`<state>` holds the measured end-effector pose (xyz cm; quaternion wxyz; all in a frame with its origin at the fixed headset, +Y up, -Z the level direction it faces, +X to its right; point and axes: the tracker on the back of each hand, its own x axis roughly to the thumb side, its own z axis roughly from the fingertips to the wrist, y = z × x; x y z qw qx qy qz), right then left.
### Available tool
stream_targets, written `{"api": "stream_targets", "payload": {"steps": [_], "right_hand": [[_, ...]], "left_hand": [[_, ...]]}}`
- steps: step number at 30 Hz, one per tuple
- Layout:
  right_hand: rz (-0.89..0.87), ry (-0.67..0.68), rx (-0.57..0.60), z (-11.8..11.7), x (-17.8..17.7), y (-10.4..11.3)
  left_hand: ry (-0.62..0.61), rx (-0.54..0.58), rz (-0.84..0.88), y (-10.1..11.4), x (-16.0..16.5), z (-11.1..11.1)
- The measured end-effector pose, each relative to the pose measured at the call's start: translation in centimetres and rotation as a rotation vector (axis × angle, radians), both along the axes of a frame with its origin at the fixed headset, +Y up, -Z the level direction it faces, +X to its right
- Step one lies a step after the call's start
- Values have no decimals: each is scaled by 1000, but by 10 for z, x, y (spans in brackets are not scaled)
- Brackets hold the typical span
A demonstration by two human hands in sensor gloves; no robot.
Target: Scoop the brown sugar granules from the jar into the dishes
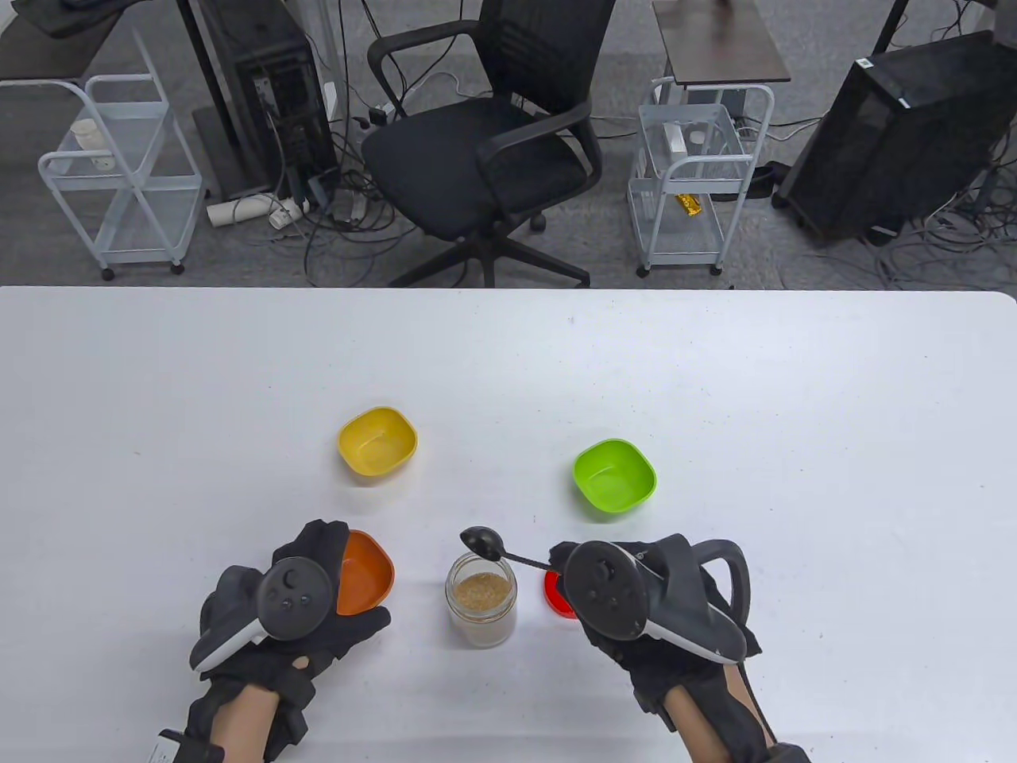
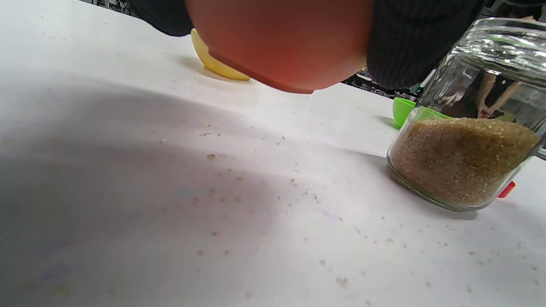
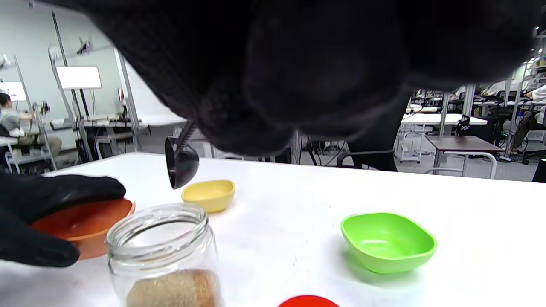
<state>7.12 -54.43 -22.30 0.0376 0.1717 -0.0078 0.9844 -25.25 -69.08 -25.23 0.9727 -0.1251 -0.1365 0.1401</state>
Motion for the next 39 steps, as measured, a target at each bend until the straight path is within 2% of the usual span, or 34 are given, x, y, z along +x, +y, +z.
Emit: {"api": "stream_targets", "payload": {"steps": [10, 18, 22, 29, 35, 39], "right_hand": [[261, 23, -172, -23, -45, -6], [461, 15, -203, -36, -78, -13], [507, 24, -230, -39, -90, -17], [361, 52, -403, -56, -80, -25], [111, 56, -575, -77, -49, -38], [-2, 53, -644, -85, -30, -49]], "left_hand": [[8, -3, -24, 0, 0, 3], [1, 12, -56, 0, 1, 4], [5, 9, -70, 0, 0, 6], [9, 5, -69, 0, -1, 7], [11, 0, -72, 0, -1, 8], [11, -3, -70, 0, -1, 7]]}}
